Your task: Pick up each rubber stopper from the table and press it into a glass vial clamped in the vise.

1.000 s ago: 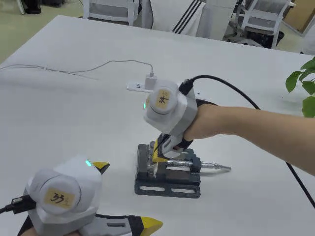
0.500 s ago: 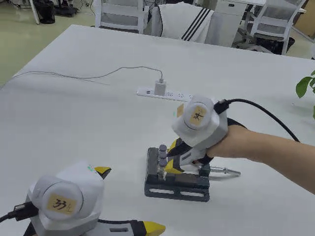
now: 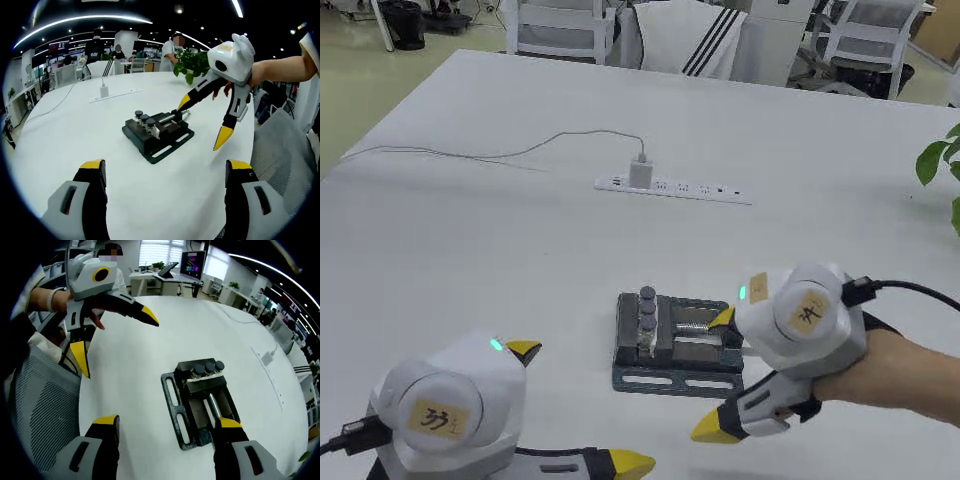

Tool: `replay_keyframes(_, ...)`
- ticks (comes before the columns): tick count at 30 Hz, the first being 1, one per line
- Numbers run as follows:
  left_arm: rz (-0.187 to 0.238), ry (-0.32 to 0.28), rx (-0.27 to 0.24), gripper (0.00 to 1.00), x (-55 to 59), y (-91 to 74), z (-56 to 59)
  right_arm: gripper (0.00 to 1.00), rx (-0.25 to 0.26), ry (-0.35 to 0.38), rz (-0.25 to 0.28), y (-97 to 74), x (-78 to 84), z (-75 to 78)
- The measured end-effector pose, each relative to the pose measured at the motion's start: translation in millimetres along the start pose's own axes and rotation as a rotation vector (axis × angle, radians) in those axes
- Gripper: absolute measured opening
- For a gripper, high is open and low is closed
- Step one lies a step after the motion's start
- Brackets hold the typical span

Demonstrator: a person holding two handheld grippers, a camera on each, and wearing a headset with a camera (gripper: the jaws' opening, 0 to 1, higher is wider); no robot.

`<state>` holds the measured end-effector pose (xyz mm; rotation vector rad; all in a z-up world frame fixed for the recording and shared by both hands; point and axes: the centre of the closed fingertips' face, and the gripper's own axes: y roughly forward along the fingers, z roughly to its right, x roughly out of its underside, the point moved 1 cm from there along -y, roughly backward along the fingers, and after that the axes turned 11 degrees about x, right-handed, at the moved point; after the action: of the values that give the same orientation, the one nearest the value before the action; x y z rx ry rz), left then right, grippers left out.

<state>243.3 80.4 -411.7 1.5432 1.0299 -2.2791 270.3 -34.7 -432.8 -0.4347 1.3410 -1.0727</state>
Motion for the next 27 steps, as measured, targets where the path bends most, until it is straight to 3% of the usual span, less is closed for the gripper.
replay_keyframes(2,-0.001,-0.001,-0.002,0.99,0.4,-1.3,-0.3,0.85,0.026,0.048,0.044,-6.9,1.5,0.2)
replay_keyframes(6,-0.003,-0.006,-0.010,0.99,2.6,-5.0,-1.6,0.98,0.072,0.142,0.067,-21.4,15.4,-0.5)
replay_keyframes(10,-0.005,-0.011,-0.019,0.99,4.8,-9.1,-3.4,0.99,0.096,0.225,0.055,-31.0,34.7,-2.2)
replay_keyframes(16,0.002,-0.029,-0.036,0.99,4.4,-17.2,-7.1,0.99,0.139,0.347,0.102,-38.6,54.1,-3.4)
replay_keyframes(19,0.047,-0.049,-0.050,0.99,-5.7,-20.4,-8.5,0.99,0.153,0.416,0.159,-39.1,50.5,-2.3)
replay_keyframes(21,0.080,-0.064,-0.059,0.99,-13.7,-21.2,-9.9,0.99,0.154,0.422,0.161,-36.6,50.8,-3.5)
replay_keyframes(24,0.092,-0.057,-0.065,0.99,-21.1,-21.7,-8.8,0.99,0.158,0.417,0.162,-32.4,47.9,-7.4)
replay_keyframes(27,0.084,-0.046,-0.076,0.99,-20.8,-21.5,-12.1,0.99,0.150,0.453,0.197,-30.8,41.7,-12.0)
